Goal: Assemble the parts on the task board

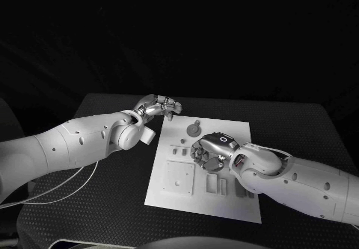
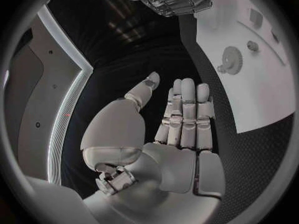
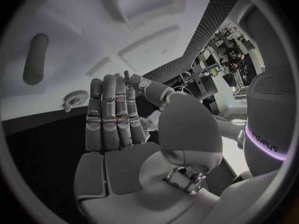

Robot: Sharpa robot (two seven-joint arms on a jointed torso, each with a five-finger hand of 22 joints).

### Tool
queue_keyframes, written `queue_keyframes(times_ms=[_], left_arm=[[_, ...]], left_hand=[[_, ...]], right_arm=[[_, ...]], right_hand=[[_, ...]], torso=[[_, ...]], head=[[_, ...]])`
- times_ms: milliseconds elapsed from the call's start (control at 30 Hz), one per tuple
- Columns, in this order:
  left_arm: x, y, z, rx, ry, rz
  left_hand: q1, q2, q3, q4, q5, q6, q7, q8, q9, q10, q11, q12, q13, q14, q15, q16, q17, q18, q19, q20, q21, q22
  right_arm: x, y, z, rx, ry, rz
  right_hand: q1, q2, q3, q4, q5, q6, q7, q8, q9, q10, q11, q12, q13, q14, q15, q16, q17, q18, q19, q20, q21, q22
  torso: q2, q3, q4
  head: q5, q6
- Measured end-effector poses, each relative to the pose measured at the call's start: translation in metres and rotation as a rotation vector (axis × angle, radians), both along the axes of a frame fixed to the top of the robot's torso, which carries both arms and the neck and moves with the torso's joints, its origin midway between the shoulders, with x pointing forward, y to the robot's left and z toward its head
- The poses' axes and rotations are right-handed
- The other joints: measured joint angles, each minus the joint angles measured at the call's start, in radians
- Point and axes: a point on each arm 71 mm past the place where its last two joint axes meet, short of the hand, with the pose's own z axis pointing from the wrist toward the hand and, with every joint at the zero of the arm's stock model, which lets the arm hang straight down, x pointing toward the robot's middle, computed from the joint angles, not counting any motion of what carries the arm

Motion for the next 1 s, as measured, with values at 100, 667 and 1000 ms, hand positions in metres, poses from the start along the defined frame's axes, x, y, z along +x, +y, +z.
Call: queue_keyframes(times_ms=[100,667,1000], left_arm=[[0.000,-0.001,0.000,-0.001,0.000,-0.001],[0.000,-0.001,0.000,-0.001,0.001,-0.002],[0.000,-0.003,0.000,-0.002,0.001,-0.005]], left_hand=[[0.000,0.000,0.000,0.000,0.000,0.000,0.000,0.000,0.000,0.000,0.000,0.000,0.000,-0.002,0.002,0.000,0.000,0.000,0.000,0.000,0.000,0.000],[0.000,0.000,0.000,0.000,0.000,0.000,0.000,0.000,0.000,-0.001,-0.001,0.000,0.000,-0.003,0.003,-0.004,0.001,0.000,0.000,0.000,-0.004,0.000],[0.000,0.000,-0.002,0.002,0.000,0.000,0.000,0.000,0.000,-0.001,-0.002,0.000,0.000,-0.003,0.003,-0.004,0.002,0.000,0.000,0.000,-0.004,0.001]], right_arm=[[-0.004,0.004,-0.005,-0.002,0.008,0.009],[-0.015,0.020,-0.017,-0.007,0.025,0.048],[-0.020,0.025,-0.023,-0.020,0.040,0.065]], right_hand=[[0.000,0.000,0.000,0.000,0.000,0.000,0.000,-0.001,0.000,0.000,0.000,0.000,0.000,0.000,0.000,0.000,0.000,0.000,0.000,0.000,0.000,0.000],[0.000,0.000,0.000,0.000,0.000,0.000,0.000,-0.001,0.002,0.000,0.000,0.000,0.005,0.000,0.000,0.000,0.003,0.000,0.000,0.000,0.000,0.001],[0.000,0.000,0.000,0.000,0.000,0.000,0.000,-0.001,0.003,0.000,0.000,0.000,0.007,0.000,0.000,-0.003,0.005,0.000,0.000,0.000,0.000,0.001]], torso=[[0.000,0.0005,-0.0004],[0.000,0.0007,-0.0012],[0.000,-0.0002,-0.0024]], head=[[0.005,-0.003],[0.021,-0.016],[0.022,-0.022]])
